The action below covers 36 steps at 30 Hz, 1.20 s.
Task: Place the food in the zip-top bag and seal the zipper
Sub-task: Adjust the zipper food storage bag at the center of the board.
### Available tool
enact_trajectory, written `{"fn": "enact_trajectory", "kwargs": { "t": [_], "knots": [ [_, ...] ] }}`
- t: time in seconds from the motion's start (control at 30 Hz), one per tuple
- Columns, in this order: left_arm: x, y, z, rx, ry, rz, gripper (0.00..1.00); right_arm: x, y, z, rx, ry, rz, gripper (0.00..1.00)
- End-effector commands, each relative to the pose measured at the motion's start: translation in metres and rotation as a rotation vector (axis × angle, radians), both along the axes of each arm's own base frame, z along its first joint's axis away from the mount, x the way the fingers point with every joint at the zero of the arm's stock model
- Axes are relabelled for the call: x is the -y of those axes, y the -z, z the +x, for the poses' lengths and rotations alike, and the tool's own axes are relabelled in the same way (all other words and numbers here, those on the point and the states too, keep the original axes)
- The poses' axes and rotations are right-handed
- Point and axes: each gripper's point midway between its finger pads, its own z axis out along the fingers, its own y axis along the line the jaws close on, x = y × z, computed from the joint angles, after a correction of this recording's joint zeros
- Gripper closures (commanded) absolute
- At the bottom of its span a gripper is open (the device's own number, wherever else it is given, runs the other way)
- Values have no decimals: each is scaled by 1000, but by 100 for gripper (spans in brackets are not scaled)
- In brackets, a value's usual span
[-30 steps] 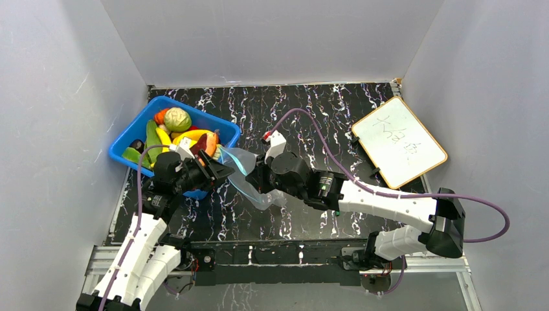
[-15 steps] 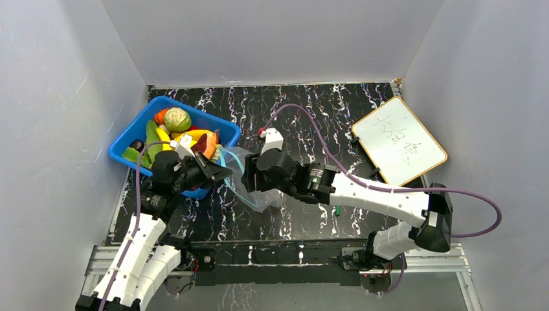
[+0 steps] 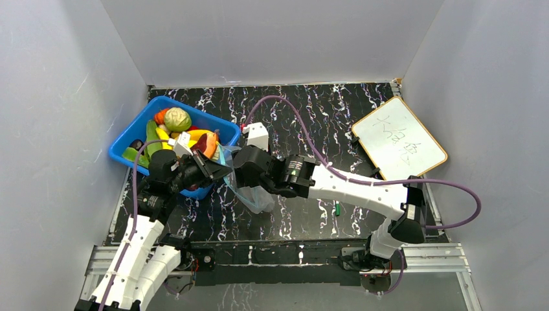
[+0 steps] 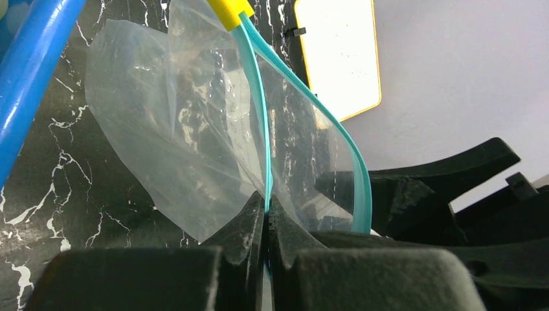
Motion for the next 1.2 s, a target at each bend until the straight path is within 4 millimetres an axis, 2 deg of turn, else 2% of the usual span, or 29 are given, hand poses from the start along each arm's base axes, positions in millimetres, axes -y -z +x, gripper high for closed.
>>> {"fn": "enact_trajectory", "kwargs": {
  "t": [0.0, 0.13, 0.23, 0.4, 0.53, 0.63, 0.73, 0.87, 0.97, 1.1, 1.17],
  "knots": [
    [4, -23, -9, 27, 35, -37, 100, 0, -26, 6, 55, 9, 16, 48],
    [5, -24, -11, 33, 40, -40, 100, 10, -18, 9, 66, 38, -21, 55],
    [4, -23, -12, 19, 40, -32, 100, 19, -16, 13, 93, 60, -62, 56],
    [2, -22, -8, 25, 31, -11, 100, 49, -21, 23, 159, 150, -120, 66],
    [8, -22, -8, 13, 65, -25, 100, 63, -30, 25, 187, 186, -110, 75],
    [9, -16, -10, 4, 88, -15, 100, 68, -37, 24, 203, 194, -88, 77],
    [7, -10, -12, -4, 99, 26, 100, 81, -37, 31, 208, 223, -92, 78],
    [0, -12, -10, -9, 85, 88, 100, 105, -32, 43, 172, 266, -70, 92],
    [0, -18, -7, 7, 79, 89, 100, 108, -38, 43, 174, 243, -9, 100],
    [9, -28, -5, 23, 113, 26, 100, 101, -44, 37, 176, 192, 71, 100],
    [11, -30, -4, 28, 120, 10, 93, 100, -47, 35, 184, 182, 100, 100]
  ]
}}
